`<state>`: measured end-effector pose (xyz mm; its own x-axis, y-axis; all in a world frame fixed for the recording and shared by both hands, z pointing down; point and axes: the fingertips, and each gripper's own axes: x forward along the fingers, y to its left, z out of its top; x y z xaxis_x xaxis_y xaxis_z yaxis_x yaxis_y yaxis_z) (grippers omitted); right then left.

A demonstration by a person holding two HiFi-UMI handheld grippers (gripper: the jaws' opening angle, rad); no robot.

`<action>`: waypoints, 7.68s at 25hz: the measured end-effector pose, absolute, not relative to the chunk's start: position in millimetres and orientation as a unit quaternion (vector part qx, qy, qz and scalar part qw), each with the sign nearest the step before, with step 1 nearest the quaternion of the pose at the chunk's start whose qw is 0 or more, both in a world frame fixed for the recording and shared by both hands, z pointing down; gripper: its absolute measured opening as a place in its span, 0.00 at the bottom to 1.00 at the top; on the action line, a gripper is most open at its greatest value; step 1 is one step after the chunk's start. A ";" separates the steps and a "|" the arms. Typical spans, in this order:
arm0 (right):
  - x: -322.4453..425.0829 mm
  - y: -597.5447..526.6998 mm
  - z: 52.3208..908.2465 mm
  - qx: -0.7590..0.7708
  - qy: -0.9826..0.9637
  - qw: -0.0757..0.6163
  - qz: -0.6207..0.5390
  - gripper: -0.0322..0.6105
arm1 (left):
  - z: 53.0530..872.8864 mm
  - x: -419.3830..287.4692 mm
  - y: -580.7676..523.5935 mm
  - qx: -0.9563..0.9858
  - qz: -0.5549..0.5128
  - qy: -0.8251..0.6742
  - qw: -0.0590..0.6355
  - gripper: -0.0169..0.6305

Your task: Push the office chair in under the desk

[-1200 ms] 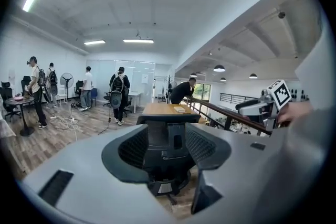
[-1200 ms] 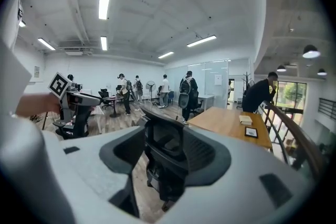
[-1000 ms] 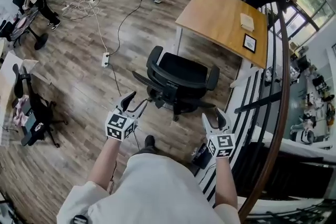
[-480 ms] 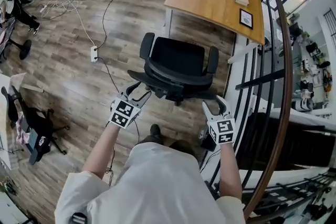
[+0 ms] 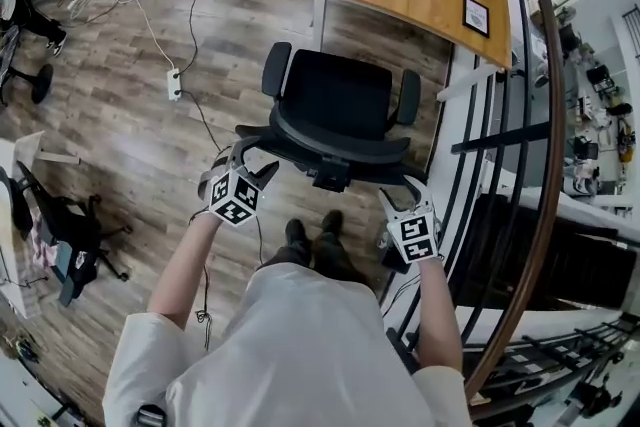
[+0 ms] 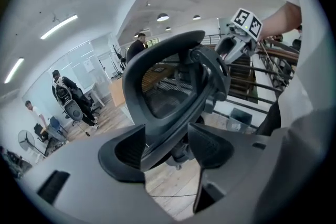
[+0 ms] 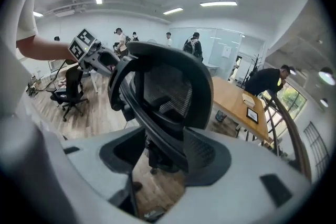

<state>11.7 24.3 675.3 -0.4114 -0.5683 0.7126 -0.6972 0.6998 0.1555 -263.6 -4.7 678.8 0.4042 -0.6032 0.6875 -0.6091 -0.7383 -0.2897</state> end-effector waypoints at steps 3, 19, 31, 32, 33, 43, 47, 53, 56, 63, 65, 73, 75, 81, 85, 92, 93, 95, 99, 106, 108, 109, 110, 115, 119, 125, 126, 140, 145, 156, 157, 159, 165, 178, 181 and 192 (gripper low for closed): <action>9.4 18.3 686.7 0.352 -0.830 0.430 0.051 0.38 | 694.2 -264.3 -5.9 0.828 0.447 -0.340 -0.016 0.41; 11.3 3.1 733.6 0.257 -0.794 0.550 -0.043 0.38 | 743.7 -265.4 -31.3 0.785 0.550 -0.270 -0.090 0.44; 13.4 4.0 734.9 0.262 -0.787 0.556 -0.042 0.38 | 745.9 -263.9 -35.8 0.782 0.555 -0.265 -0.096 0.42; 13.9 4.1 735.4 0.261 -0.788 0.557 -0.041 0.38 | 746.4 -263.4 -36.4 0.782 0.555 -0.266 -0.097 0.43; 14.3 4.1 735.8 0.259 -0.788 0.558 -0.040 0.38 | 746.8 -262.7 -36.9 0.781 0.555 -0.267 -0.098 0.43; 28.3 -8.4 738.6 0.260 -0.782 0.566 -0.035 0.37 | 750.7 -249.1 -47.7 0.779 0.556 -0.271 -0.106 0.43; 33.5 -12.8 746.4 0.258 -0.780 0.568 -0.036 0.37 | 758.9 -243.0 -49.1 0.781 0.553 -0.270 -0.104 0.43; 68.8 -42.1 734.8 0.249 -0.780 0.574 -0.033 0.36 | 746.5 -207.5 -74.7 0.781 0.556 -0.267 -0.099 0.44; 79.8 -48.4 734.9 0.236 -0.781 0.577 -0.029 0.35 | 747.1 -196.5 -84.2 0.779 0.556 -0.274 -0.096 0.45; 101.9 -71.9 737.4 0.236 -0.789 0.565 -0.046 0.35 | 749.0 -172.6 -113.7 0.773 0.563 -0.279 -0.092 0.46; 107.5 -78.6 737.3 0.233 -0.790 0.565 -0.046 0.35 | 751.2 -167.7 -122.4 0.771 0.562 -0.285 -0.096 0.46; 133.3 -117.3 737.8 0.251 -0.787 0.561 -0.048 0.35 | 750.6 -141.2 -166.1 0.767 0.567 -0.285 -0.099 0.47; 140.4 -128.7 736.0 0.255 -0.785 0.563 -0.042 0.35 | 751.9 -134.5 -179.4 0.768 0.566 -0.282 -0.098 0.47; 157.2 -169.8 736.1 0.282 -0.778 0.560 -0.051 0.37 | 751.9 -116.8 -225.9 0.773 0.562 -0.276 -0.106 0.47; 169.9 -197.5 736.8 0.293 -0.770 0.565 -0.042 0.38 | 751.5 -103.4 -255.7 0.777 0.560 -0.266 -0.111 0.47; 186.4 -254.3 737.5 0.308 -0.763 0.568 -0.028 0.38 | 751.3 -86.2 -318.5 0.782 0.557 -0.250 -0.124 0.46; 188.7 -262.3 737.1 0.311 -0.762 0.568 -0.026 0.38 | 750.5 -83.6 -327.7 0.783 0.556 -0.247 -0.126 0.46; 192.8 -279.0 736.8 0.318 -0.758 0.569 -0.022 0.38 | 748.7 -78.1 -345.7 0.787 0.553 -0.241 -0.131 0.46; 198.0 -310.5 740.3 0.332 -0.752 0.570 -0.016 0.39 | 752.0 -72.9 -379.2 0.791 0.549 -0.227 -0.148 0.45; 212.8 -360.9 737.7 0.357 -0.740 0.570 -0.019 0.41 | 749.0 -57.4 -433.3 0.800 0.535 -0.219 -0.162 0.44; 214.3 -375.2 737.6 0.361 -0.738 0.570 -0.019 0.41 | 749.8 -56.1 -449.2 0.799 0.536 -0.215 -0.166 0.44; 214.5 -381.8 737.5 0.362 -0.736 0.571 -0.018 0.41 | 749.9 -56.1 -455.9 0.800 0.536 -0.214 -0.165 0.44; 214.7 -388.6 736.8 0.363 -0.735 0.572 -0.018 0.41 | 749.5 -56.2 -462.2 0.800 0.537 -0.212 -0.163 0.44; 214.3 -414.5 736.2 0.362 -0.735 0.573 -0.020 0.41 | 749.4 -56.3 -488.0 0.799 0.541 -0.212 -0.157 0.44; 218.9 -433.1 736.5 0.362 -0.738 0.569 -0.034 0.41 | 751.2 -51.9 -508.2 0.795 0.545 -0.220 -0.152 0.44; 222.1 -455.8 738.4 0.362 -0.742 0.562 -0.049 0.41 | 753.8 -49.2 -531.9 0.790 0.553 -0.226 -0.142 0.45; 222.9 -459.3 738.8 0.361 -0.743 0.562 -0.050 0.41 | 755.3 -48.9 -534.9 0.789 0.554 -0.226 -0.139 0.45; 232.9 -493.1 741.0 0.344 -0.747 0.566 -0.057 0.41 | 753.9 -39.5 -557.1 0.784 0.558 -0.237 -0.132 0.45; 235.1 -492.9 739.2 0.337 -0.748 0.570 -0.046 0.41 | 748.9 -36.2 -553.6 0.788 0.554 -0.239 -0.122 0.45; 227.3 -486.6 704.1 0.370 -0.763 0.530 -0.012 0.41 | 709.6 -32.1 -541.9 0.813 0.510 -0.259 -0.108 0.45; 227.2 -486.2 696.4 0.376 -0.767 0.519 -0.005 0.41 | 704.1 -30.3 -541.0 0.817 0.503 -0.262 -0.106 0.45; 227.0 -485.2 680.0 0.389 -0.775 0.497 0.007 0.41 | 692.7 -26.8 -539.0 0.824 0.488 -0.267 -0.101 0.45; 227.1 -485.8 628.3 0.427 -0.786 0.446 0.017 0.41 | 651.2 -20.9 -535.9 0.849 0.433 -0.295 -0.076 0.45; 211.7 -466.5 523.6 0.502 -0.828 0.249 0.019 0.41 | 543.1 -3.7 -507.0 0.886 0.260 -0.380 -0.046 0.39; 208.3 -460.7 501.9 0.511 -0.831 0.219 0.005 0.38 | 516.3 -4.1 -501.6 0.893 0.214 -0.395 -0.024 0.37; 214.6 -446.9 456.0 0.538 -0.829 0.152 -0.022 0.35 | 464.0 -20.6 -490.2 0.891 0.126 -0.436 0.010 0.29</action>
